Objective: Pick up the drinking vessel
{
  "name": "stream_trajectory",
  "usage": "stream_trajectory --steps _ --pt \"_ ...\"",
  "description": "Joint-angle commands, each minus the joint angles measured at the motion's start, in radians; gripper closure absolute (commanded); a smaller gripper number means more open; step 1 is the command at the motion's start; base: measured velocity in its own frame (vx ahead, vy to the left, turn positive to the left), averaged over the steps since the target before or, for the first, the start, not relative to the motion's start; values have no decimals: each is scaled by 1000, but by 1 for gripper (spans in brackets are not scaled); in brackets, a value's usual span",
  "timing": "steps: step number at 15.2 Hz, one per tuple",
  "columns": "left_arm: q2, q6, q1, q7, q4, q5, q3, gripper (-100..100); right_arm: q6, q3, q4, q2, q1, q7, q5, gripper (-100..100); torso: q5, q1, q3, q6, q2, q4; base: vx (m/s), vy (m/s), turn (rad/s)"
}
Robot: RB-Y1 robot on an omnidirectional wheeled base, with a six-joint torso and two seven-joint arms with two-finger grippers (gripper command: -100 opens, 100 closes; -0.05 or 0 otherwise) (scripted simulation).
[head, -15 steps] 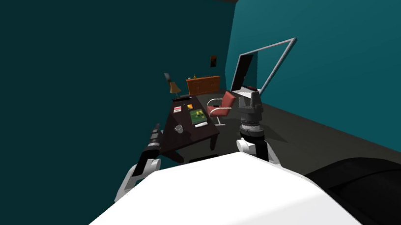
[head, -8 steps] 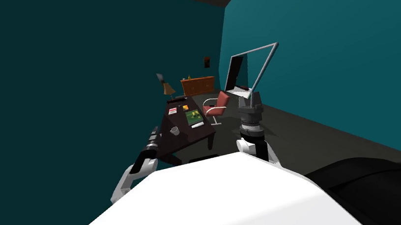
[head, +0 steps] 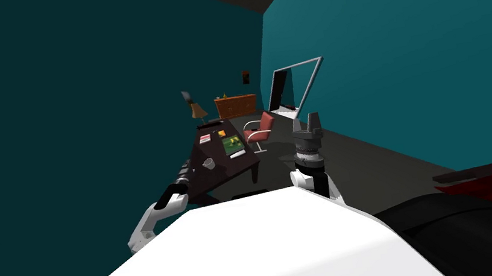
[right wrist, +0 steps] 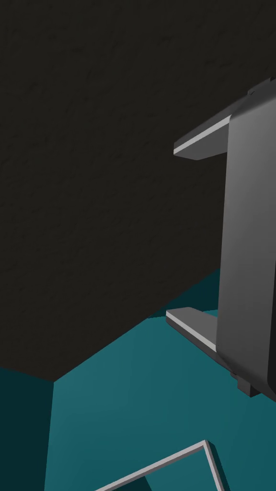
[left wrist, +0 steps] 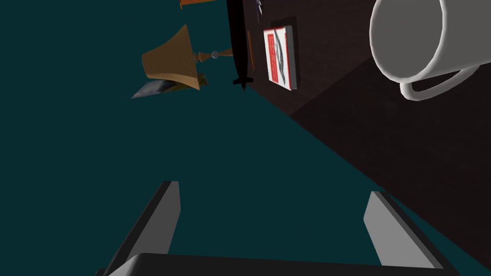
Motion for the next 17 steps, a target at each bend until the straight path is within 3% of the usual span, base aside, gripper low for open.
stream_trajectory --steps 1,2,3,5,6,8,9,11,12,14,15,17 --pt "10 50 -5 16 20 13 14 -100 0 0 0 0 0 0 0 0 0 0 0 0 0 0 -10 -15 -266" --pt "10 64 -5 16 20 13 14 -100 0 0 0 0 0 0 0 0 0 0 0 0 0 0 -8 -6 -79" --pt "29 88 -17 39 50 34 35 -100 0 0 0 0 0 0 0 0 0 0 0 -1 0 0 -8 -17 -194" --pt "29 126 -17 39 50 34 35 -100 0 0 0 0 0 0 0 0 0 0 0 0 0 0 -7 -12 -174" --pt "46 155 -29 62 81 56 57 -100 0 0 0 0 0 0 0 0 0 0 0 -1 0 0 -7 -13 -233" --pt "46 189 -29 62 81 56 57 -100 0 0 0 0 0 0 0 0 0 0 0 0 0 0 -7 -8 -172" --pt "64 222 -42 85 112 77 79 -100 0 0 0 0 0 0 0 0 0 0 0 -1 0 0 -7 -15 -193" --pt "64 253 -42 85 112 77 79 -100 0 0 0 0 0 0 0 0 0 0 0 0 0 0 -6 -11 -188" --pt "81 289 -54 108 143 98 101 -100 0 0 0 0 0 0 0 0 0 0 0 -1 0 0 -5 -13 -238" --pt "81 317 -54 108 143 98 101 -100 0 0 0 0 0 0 0 0 0 0 0 0 0 0 -6 -8 -169" --pt "97 346 -66 132 174 120 123 -100 0 0 0 0 0 0 0 0 0 0 0 -1 0 0 -6 -11 -224" --pt "97 381 -66 132 174 120 123 -100 0 0 0 0 0 0 0 0 0 0 0 0 0 0 -6 -7 -175"
